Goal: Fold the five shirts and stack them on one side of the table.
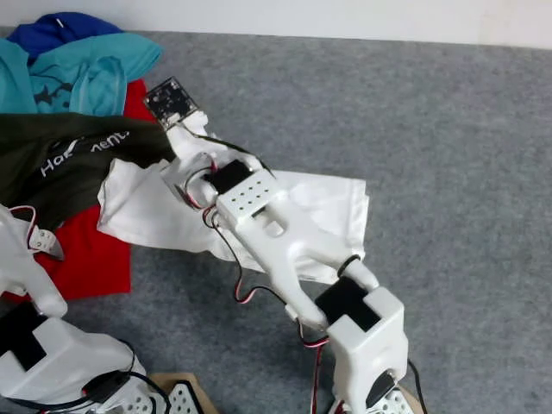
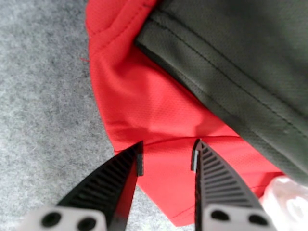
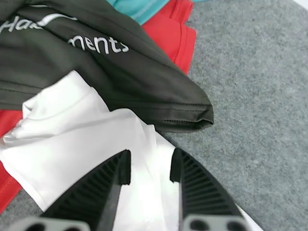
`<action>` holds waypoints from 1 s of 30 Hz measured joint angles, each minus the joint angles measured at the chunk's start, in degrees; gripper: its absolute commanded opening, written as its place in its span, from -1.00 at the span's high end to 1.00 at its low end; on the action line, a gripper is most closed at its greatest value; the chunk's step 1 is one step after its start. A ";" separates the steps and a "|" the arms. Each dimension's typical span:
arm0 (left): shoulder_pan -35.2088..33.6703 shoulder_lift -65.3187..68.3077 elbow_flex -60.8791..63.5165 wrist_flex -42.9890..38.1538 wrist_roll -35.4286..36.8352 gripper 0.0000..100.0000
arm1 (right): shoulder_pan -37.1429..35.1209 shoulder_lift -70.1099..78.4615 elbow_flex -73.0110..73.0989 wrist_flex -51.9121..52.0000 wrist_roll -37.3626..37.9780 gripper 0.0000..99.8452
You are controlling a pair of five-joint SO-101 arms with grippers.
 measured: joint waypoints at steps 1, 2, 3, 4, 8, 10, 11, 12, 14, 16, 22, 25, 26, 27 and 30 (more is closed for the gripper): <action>0.00 0.00 0.00 0.00 0.00 0.64 | 0.00 0.00 0.00 0.70 0.00 0.93; 0.00 0.00 0.00 0.00 0.00 0.64 | 0.00 0.00 0.00 2.02 0.00 1.00; 0.00 0.00 0.00 0.00 0.00 0.64 | 0.00 0.00 0.00 3.43 0.00 0.98; 0.00 0.00 0.00 0.00 0.00 0.64 | 0.00 0.00 0.00 4.75 0.00 0.97; 3.43 -0.18 0.00 0.00 -0.18 0.64 | 0.00 -0.35 0.00 11.78 0.09 0.98; 7.30 -1.85 0.00 0.00 -2.73 0.64 | 0.18 -2.46 1.23 14.95 -0.79 0.98; 9.49 -3.25 0.00 0.00 -4.75 0.64 | 0.53 -4.48 2.73 16.18 -1.76 0.98; 11.69 -4.75 0.00 0.00 -6.24 0.64 | 1.05 -6.86 4.57 16.70 -2.55 0.98; 15.56 -8.44 0.00 0.00 -8.53 0.64 | 1.93 -12.84 10.37 16.70 -3.52 0.98; 18.81 -12.57 0.00 0.09 -8.97 0.64 | 2.20 -20.22 18.29 15.12 -3.87 0.98; 29.80 -17.49 -0.62 0.09 -9.67 0.64 | 7.47 -42.11 49.58 1.41 -6.33 0.98; 33.67 -13.01 -3.16 0.09 -9.76 0.64 | 12.92 -49.32 60.04 -1.93 -9.76 0.98; 34.29 -10.99 -4.04 0.09 -9.76 0.64 | 14.42 -51.08 61.63 -2.37 -10.29 0.98; 34.55 -8.97 -4.92 0.09 -9.76 0.64 | 15.56 -52.66 62.77 -2.64 -10.55 0.98; 34.99 -3.69 -6.95 0.09 -9.67 0.64 | 19.08 -55.65 64.26 -3.08 -10.90 0.97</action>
